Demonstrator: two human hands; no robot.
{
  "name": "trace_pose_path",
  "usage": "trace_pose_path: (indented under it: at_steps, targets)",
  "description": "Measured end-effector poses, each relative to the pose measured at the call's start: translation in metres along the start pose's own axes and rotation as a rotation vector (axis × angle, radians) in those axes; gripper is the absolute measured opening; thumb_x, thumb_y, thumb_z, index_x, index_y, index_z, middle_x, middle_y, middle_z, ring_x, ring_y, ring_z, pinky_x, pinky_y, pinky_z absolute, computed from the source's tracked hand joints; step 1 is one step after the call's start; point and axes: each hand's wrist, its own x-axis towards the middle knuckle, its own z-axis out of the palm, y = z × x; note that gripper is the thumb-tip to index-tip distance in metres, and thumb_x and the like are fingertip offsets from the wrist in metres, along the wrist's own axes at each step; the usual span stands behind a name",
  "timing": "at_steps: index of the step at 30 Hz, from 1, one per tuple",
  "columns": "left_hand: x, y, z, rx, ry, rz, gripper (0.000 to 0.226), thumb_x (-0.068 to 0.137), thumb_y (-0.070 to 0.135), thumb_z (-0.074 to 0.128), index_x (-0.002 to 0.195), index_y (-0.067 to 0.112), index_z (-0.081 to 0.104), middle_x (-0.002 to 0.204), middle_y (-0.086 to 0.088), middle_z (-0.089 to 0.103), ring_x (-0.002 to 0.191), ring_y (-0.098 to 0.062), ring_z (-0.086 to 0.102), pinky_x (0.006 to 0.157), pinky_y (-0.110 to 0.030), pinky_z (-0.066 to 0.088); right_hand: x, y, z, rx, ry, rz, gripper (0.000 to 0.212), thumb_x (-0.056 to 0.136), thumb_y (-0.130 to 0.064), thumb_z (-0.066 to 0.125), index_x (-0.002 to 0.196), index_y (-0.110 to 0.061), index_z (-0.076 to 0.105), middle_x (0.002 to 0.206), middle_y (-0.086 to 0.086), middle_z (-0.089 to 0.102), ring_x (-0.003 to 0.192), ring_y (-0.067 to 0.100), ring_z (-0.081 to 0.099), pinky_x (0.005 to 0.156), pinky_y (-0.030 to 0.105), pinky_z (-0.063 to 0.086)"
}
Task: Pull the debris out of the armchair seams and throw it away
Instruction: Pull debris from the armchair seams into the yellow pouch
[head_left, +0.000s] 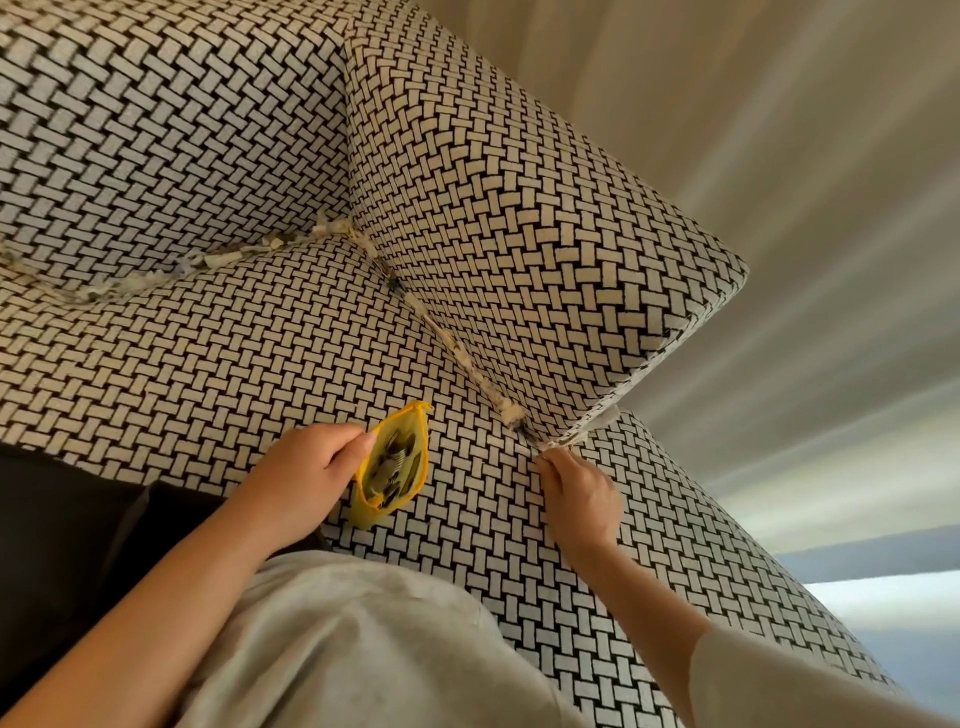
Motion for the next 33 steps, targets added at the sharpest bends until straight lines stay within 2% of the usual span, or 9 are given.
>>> trace_pose_path:
  at_steps: [3, 7, 12, 16, 20, 24, 27, 29, 33]
  targets:
    - [0.002, -0.001, 0.0, -0.01, 0.001, 0.0, 0.041, 0.097, 0.028, 0.04, 0.063, 0.006, 0.05, 0.052, 0.001, 0.041, 0.05, -0.013, 0.037, 0.053, -0.029, 0.031, -0.009, 0.014, 0.007, -0.038, 0.166, -0.051, 0.005, 0.08, -0.018, 0.071, 0.084, -0.016, 0.07, 0.083, -0.002, 0.066, 0.078, 0.021, 0.059, 0.056, 0.026, 0.046]
    - [0.002, 0.0, 0.001, -0.018, 0.006, -0.004, 0.04, 0.097, 0.026, 0.04, 0.064, 0.005, 0.05, 0.053, 0.001, 0.041, 0.051, -0.013, 0.037, 0.053, -0.028, 0.03, -0.005, 0.01, 0.009, 0.019, 0.116, -0.052, 0.016, 0.089, -0.018, 0.051, 0.084, -0.013, 0.066, 0.089, -0.001, 0.069, 0.09, 0.02, 0.062, 0.08, 0.036, 0.048]
    - [0.003, -0.001, 0.0, -0.015, 0.014, -0.009, 0.04, 0.097, 0.026, 0.04, 0.061, 0.009, 0.048, 0.053, 0.002, 0.041, 0.051, -0.013, 0.037, 0.054, -0.029, 0.031, 0.001, 0.01, 0.006, 0.05, 0.144, -0.136, 0.013, 0.086, -0.003, 0.058, 0.077, -0.012, 0.061, 0.063, -0.006, 0.059, 0.057, 0.007, 0.049, 0.063, 0.028, 0.051]
    - [0.001, 0.0, 0.0, -0.033, 0.019, -0.01, 0.04, 0.097, 0.026, 0.039, 0.06, 0.012, 0.045, 0.052, 0.003, 0.04, 0.05, -0.012, 0.036, 0.053, -0.029, 0.03, 0.008, 0.008, -0.002, 0.016, 0.141, -0.166, 0.017, 0.085, -0.007, 0.062, 0.07, -0.015, 0.061, 0.046, -0.015, 0.036, 0.036, 0.002, 0.028, 0.041, 0.005, 0.016]
    - [0.0, -0.003, 0.0, -0.037, 0.028, -0.024, 0.04, 0.097, 0.027, 0.039, 0.061, 0.01, 0.047, 0.052, 0.003, 0.04, 0.049, -0.011, 0.035, 0.053, -0.028, 0.03, 0.013, 0.017, 0.0, 0.016, 0.108, -0.195, 0.014, 0.083, -0.007, 0.067, 0.073, -0.015, 0.062, 0.043, -0.012, 0.041, 0.034, 0.002, 0.029, 0.038, 0.007, 0.018]
    - [0.0, -0.003, -0.001, -0.035, 0.032, -0.024, 0.04, 0.097, 0.027, 0.039, 0.061, 0.011, 0.046, 0.052, 0.001, 0.041, 0.049, -0.011, 0.035, 0.053, -0.028, 0.031, 0.008, 0.014, 0.007, -0.05, 0.087, -0.202, 0.017, 0.076, 0.0, 0.07, 0.074, -0.015, 0.062, 0.059, -0.008, 0.058, 0.05, 0.008, 0.051, 0.057, 0.026, 0.051]
    - [-0.002, -0.002, -0.001, -0.017, 0.027, -0.016, 0.039, 0.097, 0.028, 0.039, 0.061, 0.016, 0.047, 0.051, 0.003, 0.041, 0.048, -0.011, 0.036, 0.053, -0.028, 0.031, 0.001, 0.015, 0.008, -0.074, 0.071, -0.217, 0.019, 0.073, 0.002, 0.071, 0.078, -0.014, 0.062, 0.069, -0.006, 0.063, 0.061, 0.012, 0.058, 0.065, 0.029, 0.049]
    - [-0.002, -0.002, -0.001, -0.019, 0.025, -0.012, 0.039, 0.097, 0.028, 0.039, 0.06, 0.018, 0.046, 0.051, 0.004, 0.042, 0.049, -0.011, 0.037, 0.053, -0.028, 0.031, -0.003, 0.021, 0.006, -0.062, 0.054, -0.231, 0.006, 0.086, -0.012, 0.057, 0.085, -0.015, 0.062, 0.083, -0.003, 0.068, 0.084, 0.019, 0.063, 0.078, 0.036, 0.05]
    - [-0.001, -0.002, 0.0, -0.026, 0.031, -0.02, 0.039, 0.097, 0.028, 0.039, 0.064, 0.01, 0.05, 0.052, 0.003, 0.042, 0.05, -0.011, 0.037, 0.053, -0.028, 0.031, -0.003, 0.033, 0.005, -0.057, 0.089, -0.092, 0.04, 0.091, -0.034, 0.029, 0.087, -0.014, 0.063, 0.106, 0.002, 0.064, 0.108, 0.027, 0.055, 0.09, 0.044, 0.045]
